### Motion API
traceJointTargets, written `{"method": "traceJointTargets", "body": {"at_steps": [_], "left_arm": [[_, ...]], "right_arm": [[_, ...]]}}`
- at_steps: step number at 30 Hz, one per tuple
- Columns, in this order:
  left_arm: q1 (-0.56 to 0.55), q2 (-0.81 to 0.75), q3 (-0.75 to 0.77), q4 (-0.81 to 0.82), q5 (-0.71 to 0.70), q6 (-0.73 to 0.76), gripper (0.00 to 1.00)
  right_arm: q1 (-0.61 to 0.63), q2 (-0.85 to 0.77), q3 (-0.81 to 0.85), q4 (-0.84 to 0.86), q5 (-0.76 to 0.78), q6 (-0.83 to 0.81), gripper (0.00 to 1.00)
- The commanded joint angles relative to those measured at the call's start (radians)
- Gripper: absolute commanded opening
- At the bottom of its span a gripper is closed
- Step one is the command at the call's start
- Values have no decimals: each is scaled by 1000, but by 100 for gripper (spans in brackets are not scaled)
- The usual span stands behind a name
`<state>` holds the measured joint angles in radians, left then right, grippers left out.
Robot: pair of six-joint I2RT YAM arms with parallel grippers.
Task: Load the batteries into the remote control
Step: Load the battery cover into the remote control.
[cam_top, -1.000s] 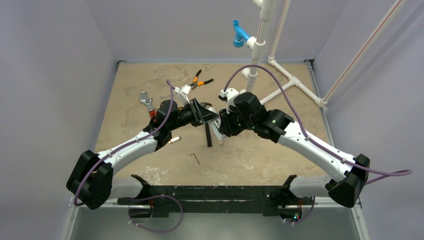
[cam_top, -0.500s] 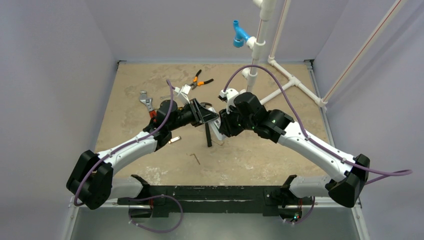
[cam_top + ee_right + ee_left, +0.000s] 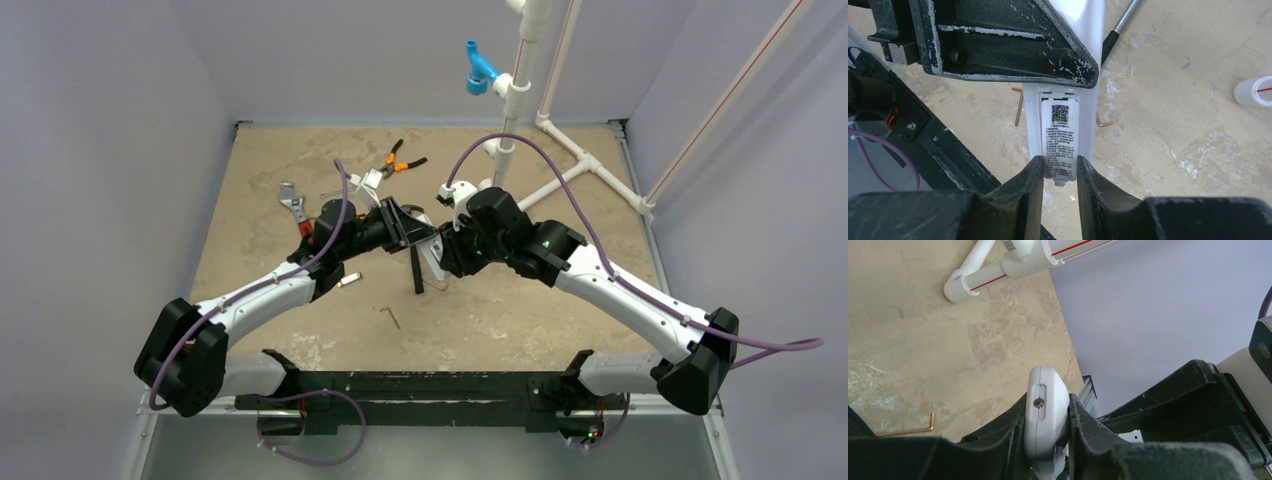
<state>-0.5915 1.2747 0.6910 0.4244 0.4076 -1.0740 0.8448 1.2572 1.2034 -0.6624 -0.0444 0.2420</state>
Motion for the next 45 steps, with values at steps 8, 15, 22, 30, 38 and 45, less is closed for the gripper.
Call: {"method": "traceJointTargets", "body": {"at_steps": [8,15,22,30,38,45], "left_arm": [[-4,-2,50,68,13,-5,0],[-3,-1,51,75,18,-9,0],[-4,1,50,78,20,-10,0],[-5,2,53,88,36,-15,0],[-4,11,55,95,41,-19,0],[-5,14,62,90,46,-17,0]], "right_arm": [[-3,-16,1,16,8,-2,26],[-3,6,18,29,23,-4,26],[-3,11,19,50,34,-7,25],[-4,2,3,86,43,-20,25],[-4,-36,-19,123,69,-26,26],[-4,-15,-12,115,51,-26,26]]}}
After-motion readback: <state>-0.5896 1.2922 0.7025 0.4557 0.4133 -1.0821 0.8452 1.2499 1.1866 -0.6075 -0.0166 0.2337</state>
